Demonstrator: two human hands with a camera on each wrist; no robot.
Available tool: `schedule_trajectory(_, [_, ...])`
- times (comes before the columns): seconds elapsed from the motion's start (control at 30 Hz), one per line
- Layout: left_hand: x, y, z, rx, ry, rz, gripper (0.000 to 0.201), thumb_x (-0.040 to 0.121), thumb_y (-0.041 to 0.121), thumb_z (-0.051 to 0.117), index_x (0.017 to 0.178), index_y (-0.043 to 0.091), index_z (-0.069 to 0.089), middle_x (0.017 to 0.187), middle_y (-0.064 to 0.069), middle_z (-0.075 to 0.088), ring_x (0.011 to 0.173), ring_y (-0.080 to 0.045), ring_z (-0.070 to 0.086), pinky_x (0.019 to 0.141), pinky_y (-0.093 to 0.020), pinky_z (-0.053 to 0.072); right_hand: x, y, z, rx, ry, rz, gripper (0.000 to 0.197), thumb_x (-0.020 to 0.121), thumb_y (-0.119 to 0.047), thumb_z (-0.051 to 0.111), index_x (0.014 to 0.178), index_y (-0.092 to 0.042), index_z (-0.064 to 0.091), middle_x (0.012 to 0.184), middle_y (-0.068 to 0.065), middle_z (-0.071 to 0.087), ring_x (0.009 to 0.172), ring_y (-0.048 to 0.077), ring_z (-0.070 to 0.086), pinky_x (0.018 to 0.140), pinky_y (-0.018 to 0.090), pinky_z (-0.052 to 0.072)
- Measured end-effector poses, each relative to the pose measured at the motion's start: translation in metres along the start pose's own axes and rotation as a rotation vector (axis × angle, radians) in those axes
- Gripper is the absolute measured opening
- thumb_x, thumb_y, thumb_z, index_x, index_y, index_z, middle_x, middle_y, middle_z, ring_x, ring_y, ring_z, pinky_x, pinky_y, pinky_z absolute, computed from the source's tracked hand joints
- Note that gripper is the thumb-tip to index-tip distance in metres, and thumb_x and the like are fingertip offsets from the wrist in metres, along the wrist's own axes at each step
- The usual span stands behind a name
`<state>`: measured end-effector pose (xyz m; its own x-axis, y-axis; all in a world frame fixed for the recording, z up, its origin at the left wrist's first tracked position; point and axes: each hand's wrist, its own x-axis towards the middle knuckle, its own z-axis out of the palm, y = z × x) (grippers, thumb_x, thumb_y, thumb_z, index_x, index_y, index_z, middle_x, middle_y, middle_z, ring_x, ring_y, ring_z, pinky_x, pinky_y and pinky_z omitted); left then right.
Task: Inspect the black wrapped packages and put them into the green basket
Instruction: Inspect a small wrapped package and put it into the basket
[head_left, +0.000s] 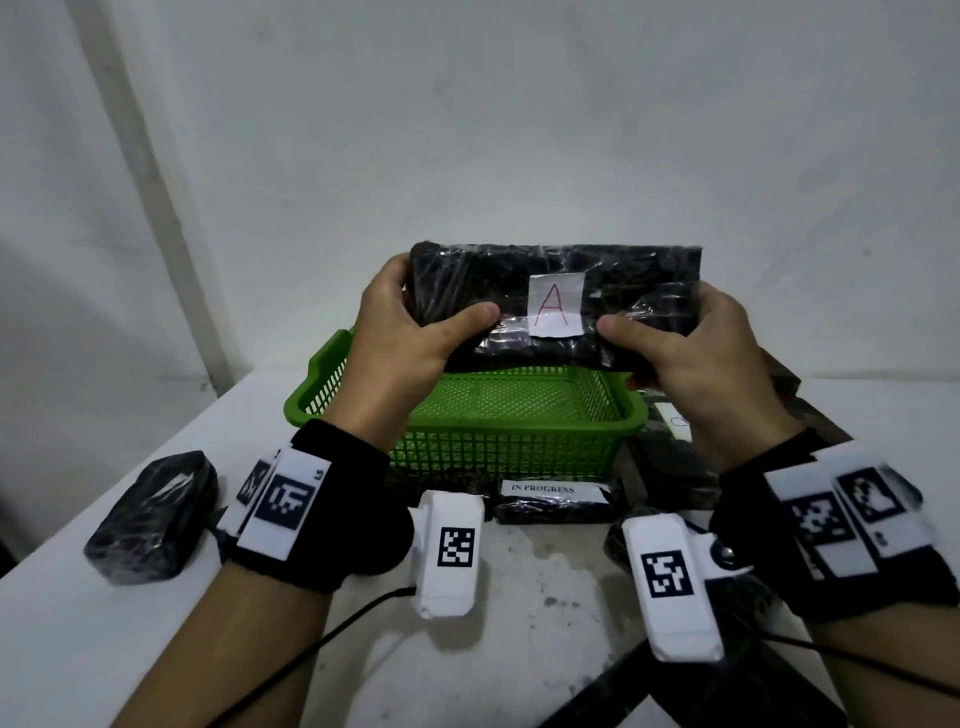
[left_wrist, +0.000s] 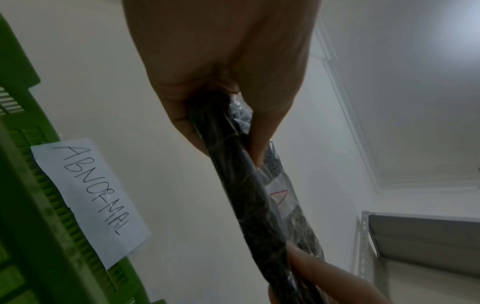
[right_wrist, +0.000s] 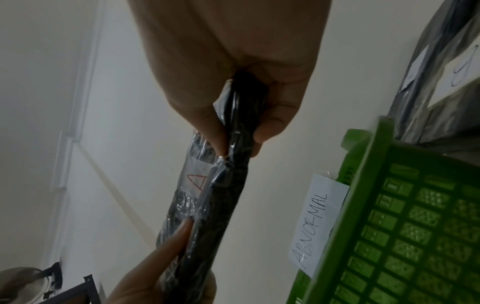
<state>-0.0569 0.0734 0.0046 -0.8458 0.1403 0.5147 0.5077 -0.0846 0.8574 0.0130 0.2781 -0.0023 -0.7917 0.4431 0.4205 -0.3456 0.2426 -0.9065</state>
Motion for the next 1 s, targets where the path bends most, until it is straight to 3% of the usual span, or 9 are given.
schedule_trajectory(0.1, [-0.001,0.003,-0.003,-0.028,-0.037,-0.002,0.045,0.081,0.017,0.080,0.120,0.011,0.057,0.108,-0.002,0.072,0.099,-0.019,0.072,0.087,-0.039,0.059,0.002,0.001,-0.004,-0.001,-0.019,-0.008,0.043,0.082,-0.017,0.080,0.120,-0.013,0.061,0.105,-0.001,0.074,0.090,0.018,0.075,0.063,0.029,0.058])
schedule_trajectory(0.2, [-0.002,0.008,-0.005,-0.132,-0.111,-0.077,0.024,0.094,0.023,0.063,0.116,0.014,0.057,0.089,0.011,0.072,0.086,-0.008,0.072,0.067,-0.028,0.057,0.003,0.002,-0.007,-0.047,0.032,-0.057,0.045,0.082,-0.021,0.080,0.121,-0.019,0.057,0.111,-0.004,0.072,0.100,0.018,0.072,0.083,0.043,0.060])
schedule_trajectory(0.3, [-0.003,0.009,-0.004,-0.154,-0.170,-0.137,0.020,0.095,0.024,0.061,0.114,0.016,0.055,0.088,0.013,0.069,0.080,-0.002,0.070,0.064,-0.028,0.057,0.001,0.000,-0.007,-0.108,0.028,-0.073,0.048,0.082,-0.026,0.080,0.122,-0.021,0.053,0.113,-0.006,0.069,0.105,0.015,0.068,0.095,0.050,0.055])
schedule_trajectory(0.43, [-0.005,0.009,-0.003,-0.105,-0.126,-0.174,0.019,0.093,0.034,0.064,0.103,0.021,0.055,0.090,0.012,0.066,0.071,0.006,0.068,0.059,-0.022,0.054,-0.004,-0.006,-0.006,-0.101,-0.053,0.013,0.054,0.077,-0.056,0.074,0.120,-0.027,0.055,0.114,-0.010,0.070,0.106,0.013,0.068,0.094,0.052,0.056])
schedule_trajectory(0.57, [-0.003,0.008,-0.005,-0.111,-0.108,-0.176,0.017,0.091,0.027,0.068,0.098,0.021,0.054,0.081,0.015,0.066,0.071,0.000,0.068,0.060,-0.028,0.051,-0.007,-0.014,-0.003,-0.055,-0.074,0.110,0.055,0.079,-0.064,0.068,0.121,-0.031,0.054,0.121,-0.013,0.067,0.113,0.012,0.065,0.086,0.048,0.058])
schedule_trajectory(0.7, [-0.005,0.016,-0.013,-0.221,-0.328,-0.165,0.017,0.091,0.033,0.061,0.105,0.024,0.055,0.100,0.006,0.064,0.091,-0.011,0.064,0.066,-0.029,0.050,-0.005,-0.018,-0.005,0.099,-0.091,0.275,0.089,0.055,-0.077,0.079,0.128,-0.032,0.055,0.129,-0.010,0.066,0.122,0.019,0.060,0.078,0.053,0.059])
schedule_trajectory(0.77, [-0.007,0.020,-0.015,-0.326,-0.505,-0.220,0.038,0.091,0.038,0.052,0.124,0.020,0.057,0.122,-0.005,0.058,0.111,-0.023,0.057,0.085,-0.041,0.050,-0.002,-0.019,-0.009,0.232,-0.041,0.323,0.075,0.066,-0.069,0.078,0.123,-0.023,0.062,0.114,-0.004,0.074,0.115,0.024,0.066,0.074,0.048,0.062])
schedule_trajectory(0.87, [-0.014,0.031,-0.003,-0.349,-0.664,-0.269,0.039,0.099,0.032,0.046,0.136,0.026,0.055,0.144,0.000,0.054,0.125,-0.019,0.058,0.095,-0.052,0.052,0.000,-0.019,-0.010,0.291,-0.039,0.332,0.036,0.091,-0.050,0.064,0.106,-0.018,0.067,0.071,-0.006,0.077,0.077,0.013,0.076,0.074,0.039,0.062])
schedule_trajectory(1.0, [-0.025,0.038,0.017,-0.293,-0.685,-0.222,0.040,0.093,0.042,0.048,0.129,0.029,0.057,0.124,0.008,0.067,0.115,-0.011,0.065,0.082,-0.038,0.057,-0.003,-0.019,-0.006,0.283,-0.105,0.391,0.037,0.098,-0.054,0.051,0.097,-0.020,0.067,0.064,-0.007,0.074,0.065,0.012,0.073,0.057,0.031,0.059])
